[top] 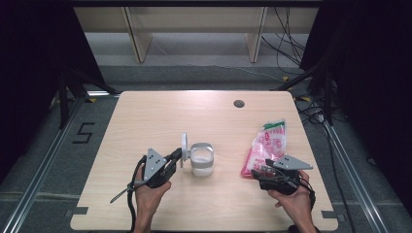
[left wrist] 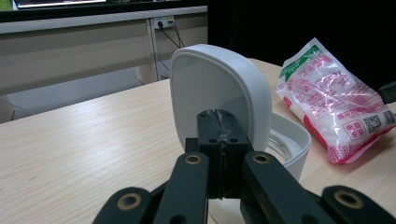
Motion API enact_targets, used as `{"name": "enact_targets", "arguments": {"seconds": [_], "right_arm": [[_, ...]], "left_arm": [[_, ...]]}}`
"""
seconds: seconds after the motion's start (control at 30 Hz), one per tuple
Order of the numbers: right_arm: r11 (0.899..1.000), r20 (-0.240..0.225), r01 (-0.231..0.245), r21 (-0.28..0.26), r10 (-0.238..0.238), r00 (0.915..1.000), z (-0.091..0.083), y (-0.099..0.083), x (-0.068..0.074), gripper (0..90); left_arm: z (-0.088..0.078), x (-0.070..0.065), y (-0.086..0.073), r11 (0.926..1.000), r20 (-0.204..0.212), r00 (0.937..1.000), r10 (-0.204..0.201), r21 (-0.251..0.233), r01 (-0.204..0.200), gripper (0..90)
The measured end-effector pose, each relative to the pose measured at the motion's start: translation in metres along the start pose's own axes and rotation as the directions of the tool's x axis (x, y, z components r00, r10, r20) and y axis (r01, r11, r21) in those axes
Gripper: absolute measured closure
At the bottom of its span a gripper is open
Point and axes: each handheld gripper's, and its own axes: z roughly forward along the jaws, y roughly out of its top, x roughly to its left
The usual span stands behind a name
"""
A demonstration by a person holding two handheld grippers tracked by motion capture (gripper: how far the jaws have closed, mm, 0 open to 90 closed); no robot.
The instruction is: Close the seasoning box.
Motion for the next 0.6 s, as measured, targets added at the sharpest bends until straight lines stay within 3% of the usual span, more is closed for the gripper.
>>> {"name": "enact_targets", "arguments": {"seconds": [0.47, 0.5, 0.6], "right_arm": [[1.0, -0.008, -0.016, 0.012, 0.016, 0.9998, -0.002, -0.001, 0.0024, 32.4], [1.0, -0.004, 0.007, 0.002, -0.007, 1.0, -0.0018, -0.0008, 0.0009, 32.4], [1.0, -0.006, 0.003, 0.003, -0.003, 1.0, -0.0019, -0.0009, 0.0011, 32.4]], "left_arm": [[0.0046, -0.0057, 0.0049, 0.9999, 0.024, 0.9997, 0.009, -0.01, -0.009, 89.2], [0.0041, -0.0065, 0.0057, 0.9998, 0.02, 0.9997, 0.017, -0.002, -0.017, 89.2], [0.0057, -0.0096, 0.0066, 0.9999, 0.03, 0.9994, 0.017, -0.003, -0.017, 89.1]]}}
